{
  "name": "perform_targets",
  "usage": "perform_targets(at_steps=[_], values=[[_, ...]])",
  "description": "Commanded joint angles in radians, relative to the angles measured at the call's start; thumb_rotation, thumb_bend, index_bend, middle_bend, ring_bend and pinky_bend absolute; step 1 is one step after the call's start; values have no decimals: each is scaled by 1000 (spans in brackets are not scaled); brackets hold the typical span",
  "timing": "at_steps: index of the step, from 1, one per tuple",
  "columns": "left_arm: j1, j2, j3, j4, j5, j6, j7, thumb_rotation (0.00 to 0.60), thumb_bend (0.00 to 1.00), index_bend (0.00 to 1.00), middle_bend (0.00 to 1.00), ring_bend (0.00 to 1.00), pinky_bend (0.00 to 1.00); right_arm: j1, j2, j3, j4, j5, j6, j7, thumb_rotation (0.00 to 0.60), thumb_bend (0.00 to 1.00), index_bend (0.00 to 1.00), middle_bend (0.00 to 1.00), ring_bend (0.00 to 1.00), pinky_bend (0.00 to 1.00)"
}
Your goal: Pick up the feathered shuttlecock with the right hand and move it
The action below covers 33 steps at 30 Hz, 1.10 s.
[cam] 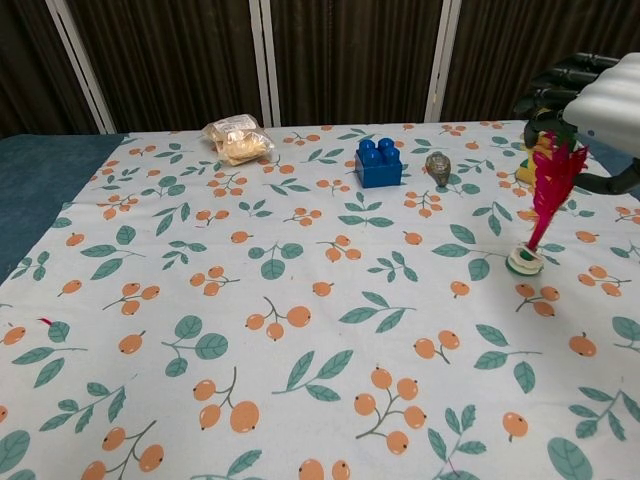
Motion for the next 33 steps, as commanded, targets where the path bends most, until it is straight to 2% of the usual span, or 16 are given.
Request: perform_targets(at_steps=[1,6,7,11,17,21,23,28,33], values=[[0,0,0,0,0,0,0,600,74,0,0,0,0,-6,19,2,-38,-6,15,-34,600,214,160,14,0,0],[1,1,0,-1,0,1,-2,600,74,0,0,0,0,-25,72,26,-129,15,50,-91,600,196,118,0,0,0],[2,2,-1,-1,0,3,-4,600,75,0,0,0,0,-55,111,42,-163,25,107,-92,600,197,114,0,0,0],[4,4,0,0,4,8,-6,600,71,0,0,0,0,-132,182,47,-259,54,197,-43,600,195,111,0,0,0],[5,2,3,0,15,14,3,600,70,0,0,0,0,-309,234,15,-360,118,353,211,600,196,111,0,0,0],[6,-2,4,6,21,19,13,600,71,0,0,0,0,-397,265,-24,-424,181,346,436,600,190,110,0,0,0],[6,-5,5,14,27,22,19,600,73,0,0,0,0,-436,282,-53,-429,191,329,541,600,168,107,0,0,0],[4,-7,3,19,34,26,16,600,74,0,0,0,0,-480,281,-101,-347,154,324,575,600,114,74,0,0,0],[5,-6,2,19,35,28,9,600,74,0,0,0,0,-488,263,-83,-327,161,322,587,600,109,61,0,0,0]])
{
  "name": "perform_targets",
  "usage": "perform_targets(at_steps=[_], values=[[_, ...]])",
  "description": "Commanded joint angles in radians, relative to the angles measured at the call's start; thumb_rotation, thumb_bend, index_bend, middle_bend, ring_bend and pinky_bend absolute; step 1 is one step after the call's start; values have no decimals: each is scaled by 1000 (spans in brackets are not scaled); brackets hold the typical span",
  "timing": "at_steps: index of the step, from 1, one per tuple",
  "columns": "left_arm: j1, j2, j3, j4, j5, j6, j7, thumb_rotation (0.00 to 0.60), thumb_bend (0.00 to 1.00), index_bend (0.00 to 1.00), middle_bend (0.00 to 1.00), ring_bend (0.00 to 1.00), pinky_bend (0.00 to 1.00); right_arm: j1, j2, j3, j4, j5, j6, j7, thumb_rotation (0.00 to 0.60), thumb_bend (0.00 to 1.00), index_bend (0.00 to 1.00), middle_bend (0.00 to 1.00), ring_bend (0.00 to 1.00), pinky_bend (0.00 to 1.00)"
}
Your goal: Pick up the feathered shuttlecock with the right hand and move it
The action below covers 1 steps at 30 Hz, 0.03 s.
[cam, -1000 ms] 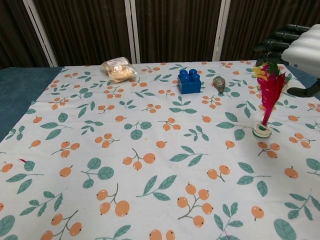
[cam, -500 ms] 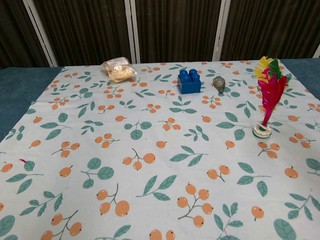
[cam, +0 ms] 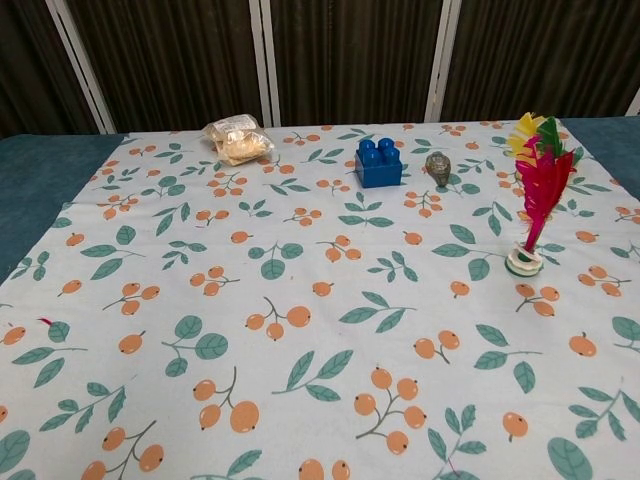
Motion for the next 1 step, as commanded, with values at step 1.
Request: perform_targets(at_steps=[1], values=[[0,1,0,1,1,1,-2,600,73,0,0,0,0,-7,-12,16,15,-5,7,8,600,109,61,0,0,0]])
